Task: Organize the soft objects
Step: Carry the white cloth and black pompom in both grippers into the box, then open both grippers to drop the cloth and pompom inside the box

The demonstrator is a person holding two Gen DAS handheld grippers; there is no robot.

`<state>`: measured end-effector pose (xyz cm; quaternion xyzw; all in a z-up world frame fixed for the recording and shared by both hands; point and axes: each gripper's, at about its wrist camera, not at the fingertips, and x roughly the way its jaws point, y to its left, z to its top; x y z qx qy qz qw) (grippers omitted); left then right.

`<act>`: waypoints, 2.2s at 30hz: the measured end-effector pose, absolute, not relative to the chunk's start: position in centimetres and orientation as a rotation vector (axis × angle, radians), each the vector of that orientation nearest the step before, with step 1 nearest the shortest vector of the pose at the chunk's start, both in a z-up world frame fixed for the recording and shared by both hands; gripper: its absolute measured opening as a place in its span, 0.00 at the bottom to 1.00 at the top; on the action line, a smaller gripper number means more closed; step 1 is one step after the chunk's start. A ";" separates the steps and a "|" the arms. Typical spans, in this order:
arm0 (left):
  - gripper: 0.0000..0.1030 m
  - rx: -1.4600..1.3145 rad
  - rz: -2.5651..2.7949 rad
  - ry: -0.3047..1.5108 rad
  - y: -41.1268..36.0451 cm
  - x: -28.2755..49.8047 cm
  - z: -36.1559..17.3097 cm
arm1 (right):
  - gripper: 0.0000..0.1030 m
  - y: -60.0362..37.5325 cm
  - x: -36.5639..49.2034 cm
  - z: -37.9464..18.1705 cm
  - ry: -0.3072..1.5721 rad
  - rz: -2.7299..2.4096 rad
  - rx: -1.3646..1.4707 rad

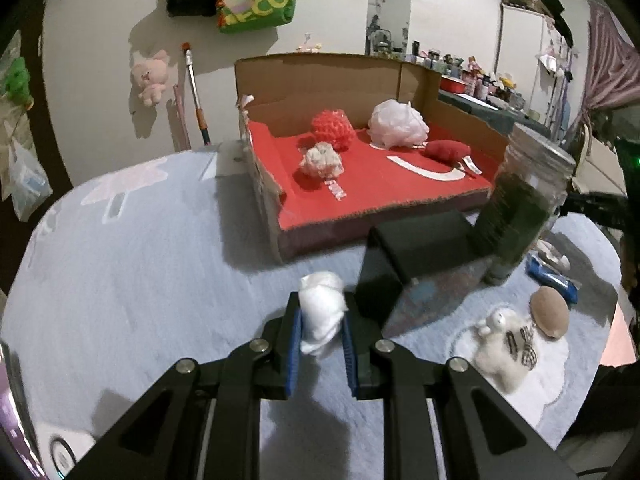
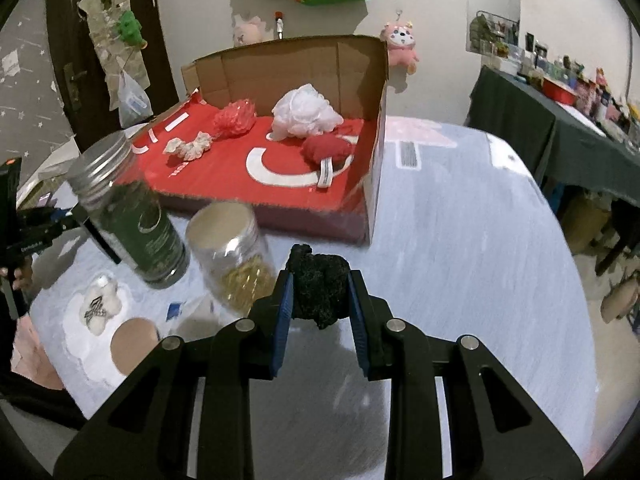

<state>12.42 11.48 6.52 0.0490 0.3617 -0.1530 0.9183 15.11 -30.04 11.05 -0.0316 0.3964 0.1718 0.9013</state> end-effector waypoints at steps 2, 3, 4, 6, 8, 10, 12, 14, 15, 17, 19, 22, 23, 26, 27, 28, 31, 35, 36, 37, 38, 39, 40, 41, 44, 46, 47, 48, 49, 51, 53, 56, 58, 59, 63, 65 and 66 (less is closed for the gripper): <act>0.19 0.109 -0.332 0.742 11.7 13.0 7.1 | 0.25 -29.9 15.9 11.7 0.814 0.369 -0.073; 0.19 0.119 -0.340 0.739 11.7 13.4 7.6 | 0.25 -29.8 16.3 12.1 0.810 0.378 -0.078; 0.19 0.125 -0.345 0.738 11.7 13.7 7.9 | 0.25 -29.7 16.7 12.5 0.807 0.385 -0.083; 0.19 0.143 -0.361 0.728 11.6 14.3 8.9 | 0.25 -29.3 17.6 13.3 0.799 0.401 -0.096; 0.19 0.162 -0.382 0.713 11.1 15.1 10.1 | 0.25 -28.7 18.5 14.0 0.792 0.422 -0.106; 0.19 0.169 -0.405 0.707 10.5 15.8 11.0 | 0.25 -27.9 19.6 14.7 0.792 0.450 -0.109; 0.19 0.173 -0.443 0.716 9.4 17.1 12.1 | 0.25 -26.8 21.0 15.3 0.801 0.491 -0.120; 0.19 0.183 -0.476 0.721 8.1 18.3 12.9 | 0.25 -25.5 22.5 15.5 0.818 0.525 -0.134; 0.19 0.194 -0.503 0.722 7.1 19.1 13.3 | 0.25 -24.8 23.4 15.5 0.831 0.543 -0.140; 0.19 0.218 -0.533 0.731 5.4 20.5 13.7 | 0.25 -23.4 25.0 15.3 0.862 0.569 -0.150; 0.19 0.236 -0.558 0.758 3.5 22.3 13.6 | 0.25 -22.0 27.1 14.9 0.903 0.585 -0.161; 0.19 0.261 -0.578 0.803 1.1 25.0 13.1 | 0.25 -20.3 30.2 13.9 0.980 0.599 -0.156; 0.19 0.265 -0.584 0.822 0.5 26.0 12.9 | 0.25 -19.9 31.2 13.6 1.007 0.602 -0.148; 0.19 0.274 -0.589 0.877 -1.2 28.8 11.9 | 0.25 -18.7 34.0 12.3 1.083 0.592 -0.138; 0.19 0.279 -0.588 0.899 -1.7 29.6 11.5 | 0.25 -18.3 34.9 11.8 1.113 0.584 -0.135; 0.19 0.285 -0.579 0.921 -2.2 30.7 10.9 | 0.25 -18.1 35.6 11.5 1.129 0.577 -0.126; 0.19 0.279 -0.573 0.972 -2.9 32.6 9.7 | 0.26 -17.5 37.3 10.4 1.192 0.573 -0.090; 0.20 0.299 -0.552 1.023 -3.6 34.3 8.2 | 0.26 -16.8 38.4 9.4 1.222 0.558 -0.101; 0.20 0.299 -0.551 1.029 -3.7 34.5 8.0 | 0.26 -16.7 38.6 9.2 1.229 0.555 -0.104; 0.21 0.300 -0.549 1.037 -3.7 34.7 7.7 | 0.26 -16.6 38.9 9.0 1.236 0.549 -0.105; 0.21 0.301 -0.543 1.043 -3.7 34.9 7.6 | 0.26 -16.5 39.0 8.8 1.241 0.544 -0.107; 0.21 0.301 -0.537 1.051 -3.8 35.0 7.4 | 0.26 -16.5 39.2 8.7 1.247 0.540 -0.111; 0.21 0.304 -0.532 1.058 -3.8 35.1 7.2 | 0.26 -16.5 39.2 8.6 1.250 0.539 -0.111; 0.21 0.308 -0.529 1.061 -3.8 35.2 7.1 | 0.26 -16.6 39.4 8.6 1.254 0.538 -0.107; 0.21 0.309 -0.521 1.068 -4.1 35.4 6.8 | 0.26 -16.9 39.6 8.6 1.263 0.534 -0.088; 0.21 0.302 -0.521 1.076 -4.2 35.5 6.6 | 0.27 -17.0 39.7 8.5 1.271 0.533 -0.078; 0.21 0.301 -0.520 1.075 -4.2 35.5 6.5 | 0.27 -17.1 39.7 8.5 1.273 0.533 -0.073; 0.21 0.301 -0.521 1.075 -4.1 35.4 6.5 | 0.27 -17.1 39.7 8.5 1.274 0.533 -0.071; 0.21 0.301 -0.522 1.075 -4.0 35.5 6.5 | 0.27 -17.1 39.7 8.5 1.274 0.533 -0.073; 0.22 0.301 -0.522 1.075 -4.1 35.7 6.4 | 0.28 -17.4 39.5 8.6 1.271 0.532 -0.073; 0.25 0.304 -0.522 1.073 -4.1 35.7 6.4 | 0.29 -17.3 39.6 8.5 1.272 0.532 -0.074; 0.26 0.304 -0.522 1.070 -4.0 35.7 6.3 | 0.31 -17.2 39.6 8.5 1.272 0.533 -0.083; 0.29 0.301 -0.520 1.071 -4.0 35.6 6.4 | 0.42 -17.3 39.5 8.4 1.269 0.528 -0.092; 0.29 0.299 -0.518 1.071 -3.9 35.6 6.3 | 0.53 -17.1 39.4 8.4 1.265 0.526 -0.096; 0.35 0.288 -0.510 1.061 -3.5 35.2 6.5 | 0.55 -17.2 39.0 8.7 1.245 0.524 -0.113; 0.41 0.279 -0.511 1.054 -3.2 35.0 6.7 | 0.55 -17.4 38.9 9.0 1.239 0.520 -0.111; 0.46 0.271 -0.513 1.051 -3.1 34.9 6.9 | 0.55 -17.6 38.8 9.1 1.235 0.516 -0.112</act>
